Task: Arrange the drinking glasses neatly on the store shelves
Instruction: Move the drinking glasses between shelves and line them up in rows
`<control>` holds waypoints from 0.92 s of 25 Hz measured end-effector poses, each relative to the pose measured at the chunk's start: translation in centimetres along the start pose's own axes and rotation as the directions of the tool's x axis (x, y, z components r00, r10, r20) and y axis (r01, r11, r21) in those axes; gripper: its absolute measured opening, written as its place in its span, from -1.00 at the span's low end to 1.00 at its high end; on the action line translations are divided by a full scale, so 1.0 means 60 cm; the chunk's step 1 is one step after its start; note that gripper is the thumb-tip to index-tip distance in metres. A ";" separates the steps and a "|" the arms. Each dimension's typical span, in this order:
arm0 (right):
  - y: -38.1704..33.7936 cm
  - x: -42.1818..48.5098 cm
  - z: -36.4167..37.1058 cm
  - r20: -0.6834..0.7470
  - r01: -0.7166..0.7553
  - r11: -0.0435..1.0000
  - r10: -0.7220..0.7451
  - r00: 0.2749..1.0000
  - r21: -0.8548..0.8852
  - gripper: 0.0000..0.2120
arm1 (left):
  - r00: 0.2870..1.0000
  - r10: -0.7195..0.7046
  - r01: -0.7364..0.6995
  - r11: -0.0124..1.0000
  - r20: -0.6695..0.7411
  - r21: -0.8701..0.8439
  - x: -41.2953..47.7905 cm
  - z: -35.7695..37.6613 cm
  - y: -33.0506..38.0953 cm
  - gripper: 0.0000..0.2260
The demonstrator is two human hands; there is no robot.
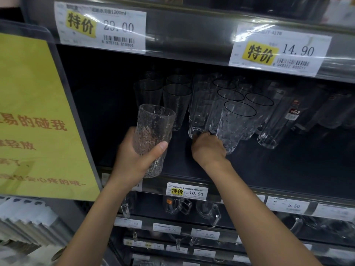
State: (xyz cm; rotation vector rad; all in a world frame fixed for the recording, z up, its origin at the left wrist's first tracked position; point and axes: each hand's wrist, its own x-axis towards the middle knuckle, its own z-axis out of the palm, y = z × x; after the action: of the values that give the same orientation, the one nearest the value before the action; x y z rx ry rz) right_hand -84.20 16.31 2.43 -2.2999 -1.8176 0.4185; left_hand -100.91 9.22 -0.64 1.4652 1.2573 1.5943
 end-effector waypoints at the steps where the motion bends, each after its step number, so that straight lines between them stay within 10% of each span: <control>1: 0.000 0.000 0.000 0.001 -0.001 1.000 0.001 1.000 -0.010 -0.60 | 1.000 0.000 0.000 1.000 0.001 0.003 0.000 0.000 0.001 -0.66; 17: 0.004 -0.003 -0.001 -0.013 0.049 0.997 -0.050 0.999 -0.062 -0.63 | 1.000 0.010 -0.010 1.000 0.004 0.025 0.000 0.003 -0.003 -0.66; 23: 0.037 -0.045 0.001 0.029 0.302 0.951 -0.300 0.953 -0.064 -0.59 | 0.999 0.043 -0.044 0.998 -0.012 -0.039 0.000 0.008 0.006 -0.57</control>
State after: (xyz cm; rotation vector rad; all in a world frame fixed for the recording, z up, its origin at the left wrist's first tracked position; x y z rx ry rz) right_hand -82.75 13.14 1.97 -2.0134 -2.1773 0.3359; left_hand -100.40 9.22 -0.34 1.4706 1.2012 1.6484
